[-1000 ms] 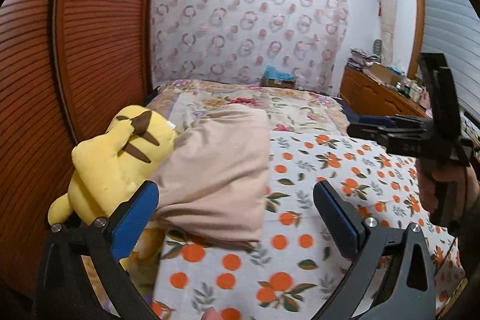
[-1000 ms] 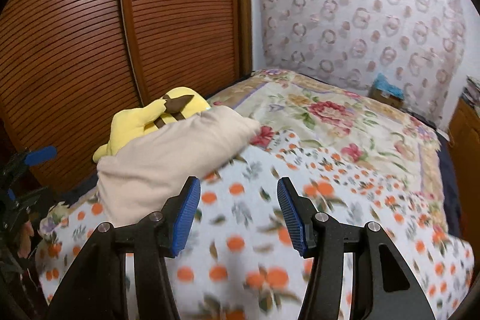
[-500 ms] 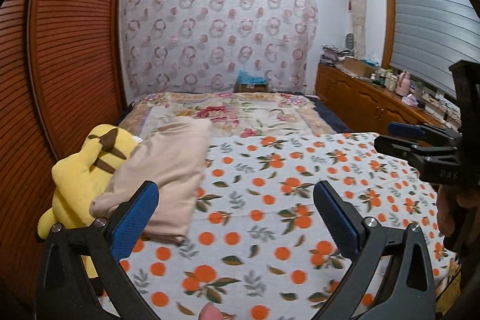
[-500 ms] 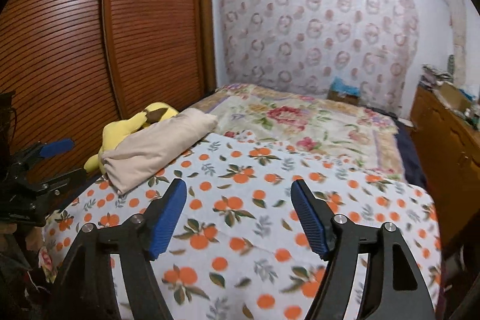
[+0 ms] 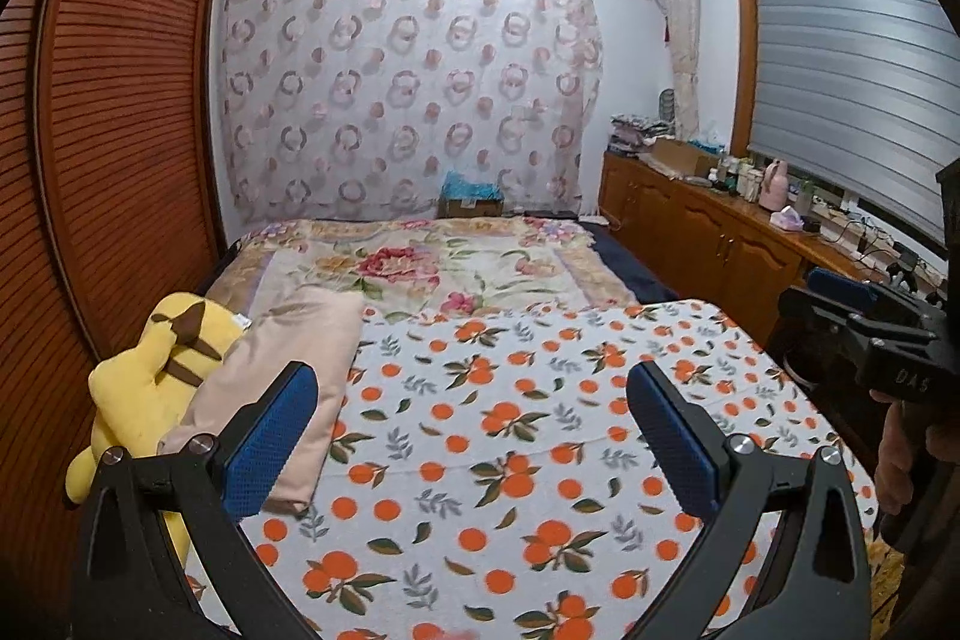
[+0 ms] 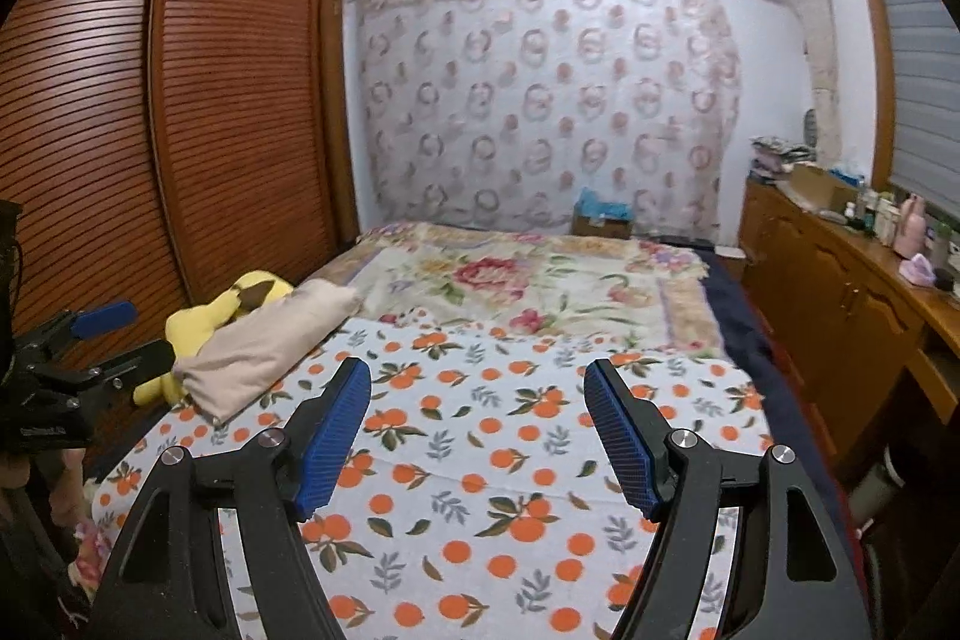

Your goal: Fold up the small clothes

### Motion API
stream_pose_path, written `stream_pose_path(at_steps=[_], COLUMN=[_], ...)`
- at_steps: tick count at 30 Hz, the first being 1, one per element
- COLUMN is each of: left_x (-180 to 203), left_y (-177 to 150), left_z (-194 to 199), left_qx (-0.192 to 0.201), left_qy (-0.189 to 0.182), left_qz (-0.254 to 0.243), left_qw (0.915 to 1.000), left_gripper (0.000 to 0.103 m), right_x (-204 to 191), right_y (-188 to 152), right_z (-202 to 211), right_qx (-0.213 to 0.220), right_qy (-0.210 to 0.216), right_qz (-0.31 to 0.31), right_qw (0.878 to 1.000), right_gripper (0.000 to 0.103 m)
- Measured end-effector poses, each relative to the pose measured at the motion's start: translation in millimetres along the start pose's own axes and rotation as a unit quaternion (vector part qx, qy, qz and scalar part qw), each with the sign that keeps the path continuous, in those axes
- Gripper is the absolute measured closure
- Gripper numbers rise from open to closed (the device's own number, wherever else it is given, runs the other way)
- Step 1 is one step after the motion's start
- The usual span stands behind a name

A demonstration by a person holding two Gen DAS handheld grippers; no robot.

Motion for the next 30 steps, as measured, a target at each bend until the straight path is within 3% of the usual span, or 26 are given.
stream_pose_path(at_steps=[15, 30], left_x=[8.6, 2.2], left_y=[2.2, -2.8], left_z=[2.4, 3.0], left_qx=[0.003, 0.0], left_qy=[0.003, 0.007], left_qz=[-0.008, -0.007], left_qw=[1.0, 0.9999], left_gripper=[0.0, 0.0], right_x=[-10.6, 2.1], right_y=[-11.7, -9.6], right_z=[0.1, -2.2], right_qx=[0.008, 0.009], right_qy=[-0.028, -0.026], right_qz=[-0.013, -0.014], right_qw=[0.999, 1.0], right_gripper=[0.028, 0.028])
Point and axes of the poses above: each gripper's, at about its wrist camera, not at the fingertips, and z roughly against the way its jaws point, x to its right, y to its top, the point moved 3 cm from there along -z, roughly the way its jaws point, and after that the axes turned 14 degrees about -y, right-handed, at the moved point
